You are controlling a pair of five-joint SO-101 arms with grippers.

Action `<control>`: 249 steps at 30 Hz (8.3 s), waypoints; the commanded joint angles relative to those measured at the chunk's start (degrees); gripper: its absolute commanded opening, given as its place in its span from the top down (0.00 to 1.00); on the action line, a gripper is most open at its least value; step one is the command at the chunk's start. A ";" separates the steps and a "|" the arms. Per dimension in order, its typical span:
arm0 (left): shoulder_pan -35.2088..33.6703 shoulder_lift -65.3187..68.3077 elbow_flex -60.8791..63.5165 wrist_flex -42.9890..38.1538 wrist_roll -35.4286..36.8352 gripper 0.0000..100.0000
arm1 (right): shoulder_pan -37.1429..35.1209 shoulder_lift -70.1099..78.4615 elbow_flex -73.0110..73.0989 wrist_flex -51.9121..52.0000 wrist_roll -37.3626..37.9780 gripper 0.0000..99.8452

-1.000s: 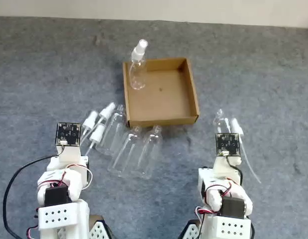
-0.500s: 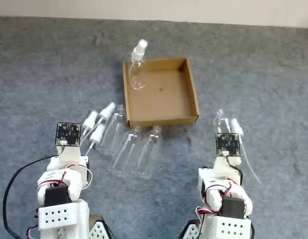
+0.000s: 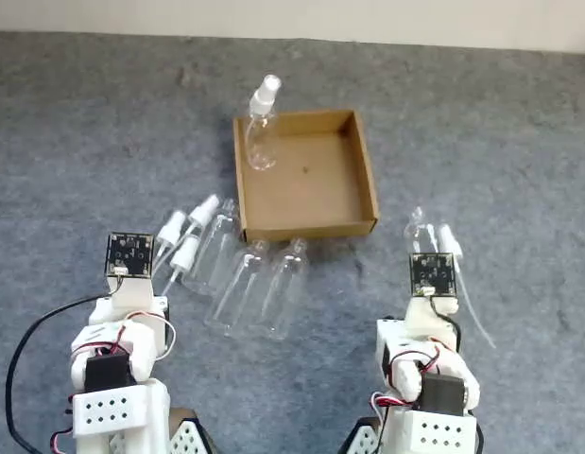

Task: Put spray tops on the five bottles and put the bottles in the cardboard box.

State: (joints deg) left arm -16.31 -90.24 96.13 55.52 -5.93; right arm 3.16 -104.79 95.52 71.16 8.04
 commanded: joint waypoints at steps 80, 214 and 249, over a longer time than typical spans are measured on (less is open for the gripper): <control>1.27 -0.22 1.54 0.53 -0.53 1.00 | -4.97 -0.48 9.45 -0.57 0.44 1.00; 1.36 -0.22 1.54 0.79 -0.53 1.00 | 7.87 138.33 -124.35 20.70 22.51 0.80; 1.36 -0.22 1.54 0.79 -0.53 1.00 | -0.40 107.47 -107.21 28.97 16.88 1.00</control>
State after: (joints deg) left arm -15.87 -90.24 96.13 56.04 -5.93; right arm 8.09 14.15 -17.71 99.65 25.54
